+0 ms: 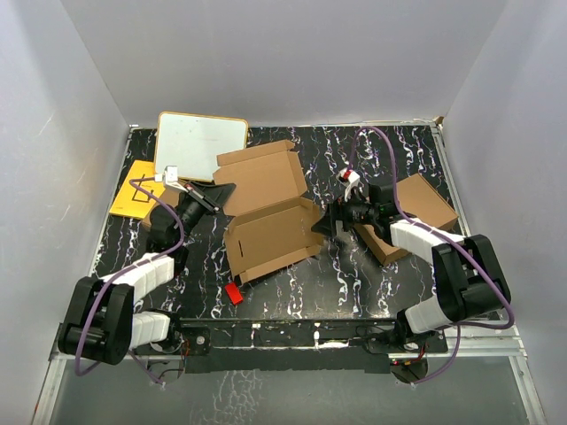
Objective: Fold the paper box
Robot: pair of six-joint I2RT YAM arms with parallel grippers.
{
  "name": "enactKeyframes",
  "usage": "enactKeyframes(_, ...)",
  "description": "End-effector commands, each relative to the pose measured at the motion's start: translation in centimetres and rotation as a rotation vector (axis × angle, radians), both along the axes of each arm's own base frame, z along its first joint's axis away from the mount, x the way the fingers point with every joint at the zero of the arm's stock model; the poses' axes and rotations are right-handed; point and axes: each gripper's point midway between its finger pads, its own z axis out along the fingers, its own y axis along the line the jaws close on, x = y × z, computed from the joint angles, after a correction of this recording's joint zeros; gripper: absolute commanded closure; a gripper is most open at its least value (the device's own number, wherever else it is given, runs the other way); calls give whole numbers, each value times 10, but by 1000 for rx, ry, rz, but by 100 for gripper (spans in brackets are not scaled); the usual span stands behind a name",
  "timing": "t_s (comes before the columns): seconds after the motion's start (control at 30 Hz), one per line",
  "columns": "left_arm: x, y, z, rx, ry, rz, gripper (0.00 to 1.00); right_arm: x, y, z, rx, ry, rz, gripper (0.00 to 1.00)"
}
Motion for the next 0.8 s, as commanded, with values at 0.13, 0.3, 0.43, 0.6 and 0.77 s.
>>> enactKeyframes(0.13, -2, -8, 19, 3, -95, -18, 100, 21, 3, 19, 29, -106, -18, 27)
enactKeyframes(0.3, -4, -15, 22, -10, -117, -54, 100, 23, 2, 20, 23, -113, -29, 45)
enactKeyframes(0.43, -5, -20, 21, -10, -119, -78, 100, 27, -1, 19, 9, -120, -56, 59)
enactKeyframes(0.6, -6, -23, 18, 2, -121, -95, 100, 29, -1, 19, 7, -116, -60, 70)
enactKeyframes(0.77, -5, -23, 11, 30, -110, -98, 100, 31, -3, 24, 11, -119, -68, 86)
